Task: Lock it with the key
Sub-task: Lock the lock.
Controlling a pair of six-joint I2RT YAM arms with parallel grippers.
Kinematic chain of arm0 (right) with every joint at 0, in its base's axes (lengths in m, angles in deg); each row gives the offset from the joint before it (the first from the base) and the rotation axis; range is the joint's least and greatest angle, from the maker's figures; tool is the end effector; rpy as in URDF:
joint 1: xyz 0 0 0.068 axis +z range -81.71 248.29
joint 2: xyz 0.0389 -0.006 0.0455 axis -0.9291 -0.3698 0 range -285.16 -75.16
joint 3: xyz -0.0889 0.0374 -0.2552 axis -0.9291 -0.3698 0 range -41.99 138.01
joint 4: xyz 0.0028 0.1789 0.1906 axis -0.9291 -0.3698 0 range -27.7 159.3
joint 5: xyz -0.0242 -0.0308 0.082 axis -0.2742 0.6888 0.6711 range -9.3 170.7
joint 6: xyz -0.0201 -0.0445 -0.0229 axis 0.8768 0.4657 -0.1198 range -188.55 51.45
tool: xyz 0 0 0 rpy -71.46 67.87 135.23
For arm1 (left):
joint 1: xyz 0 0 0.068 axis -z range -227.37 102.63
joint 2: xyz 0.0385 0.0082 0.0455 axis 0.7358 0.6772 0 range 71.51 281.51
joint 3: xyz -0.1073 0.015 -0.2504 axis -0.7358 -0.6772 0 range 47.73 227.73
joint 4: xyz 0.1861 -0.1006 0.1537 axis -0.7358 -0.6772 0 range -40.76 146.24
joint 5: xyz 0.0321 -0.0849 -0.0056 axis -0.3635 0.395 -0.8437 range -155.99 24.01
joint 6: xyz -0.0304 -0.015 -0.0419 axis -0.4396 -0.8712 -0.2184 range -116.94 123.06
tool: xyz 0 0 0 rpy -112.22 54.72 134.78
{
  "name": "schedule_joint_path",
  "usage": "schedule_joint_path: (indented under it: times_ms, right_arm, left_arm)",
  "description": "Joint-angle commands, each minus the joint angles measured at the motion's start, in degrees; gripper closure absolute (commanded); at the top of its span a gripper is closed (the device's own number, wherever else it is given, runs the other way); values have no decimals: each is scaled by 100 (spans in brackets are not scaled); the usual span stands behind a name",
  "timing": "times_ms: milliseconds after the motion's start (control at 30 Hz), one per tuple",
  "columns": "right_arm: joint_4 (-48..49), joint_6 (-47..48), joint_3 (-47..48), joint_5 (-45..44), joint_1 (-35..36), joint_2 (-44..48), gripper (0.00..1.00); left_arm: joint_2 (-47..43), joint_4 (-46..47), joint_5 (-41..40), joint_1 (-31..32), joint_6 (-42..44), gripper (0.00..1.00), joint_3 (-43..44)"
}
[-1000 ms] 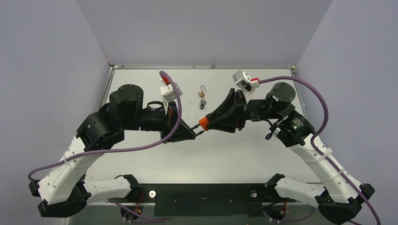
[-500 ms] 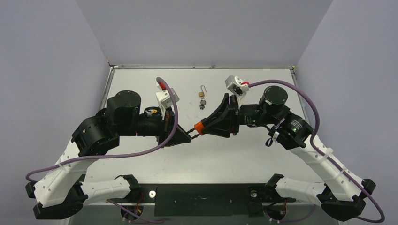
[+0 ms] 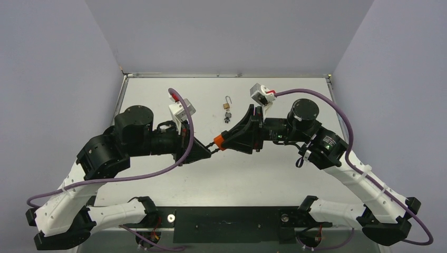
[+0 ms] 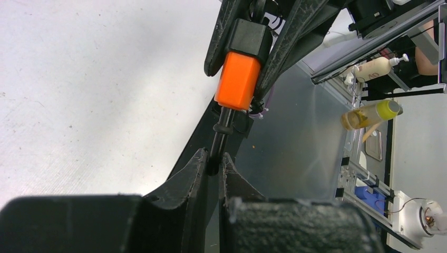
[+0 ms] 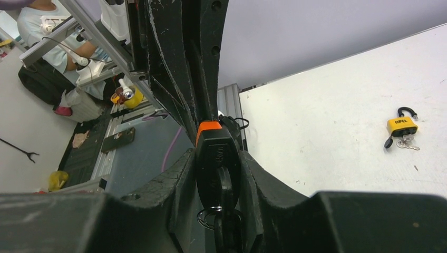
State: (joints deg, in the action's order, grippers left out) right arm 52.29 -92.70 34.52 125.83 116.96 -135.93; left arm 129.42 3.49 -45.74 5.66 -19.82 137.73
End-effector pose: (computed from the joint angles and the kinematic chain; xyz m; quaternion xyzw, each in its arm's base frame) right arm 0.1195 0.1741 0.4658 -0.4024 0.5882 0.6040 0.3569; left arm 0.0839 -0.1321 0.4803 0.3072 0.7558 -0.4584 0.3526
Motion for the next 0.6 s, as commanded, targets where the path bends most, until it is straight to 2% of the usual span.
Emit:
schedule_joint_path:
  times_ms: [0,267,567]
  right_arm:
    - [162,-64,-85,-109,420,-197,100]
    - [38,293,-178,-329,667,-274,100]
    - [61,476,-258,-268,720,-333,100]
  left_arm:
    - [67,1808,-368,-16,-348,100,-66]
    - [61,2431,40,-72,-702,100,-86]
    - [-35,3075,500,-480,-1165,100,-216]
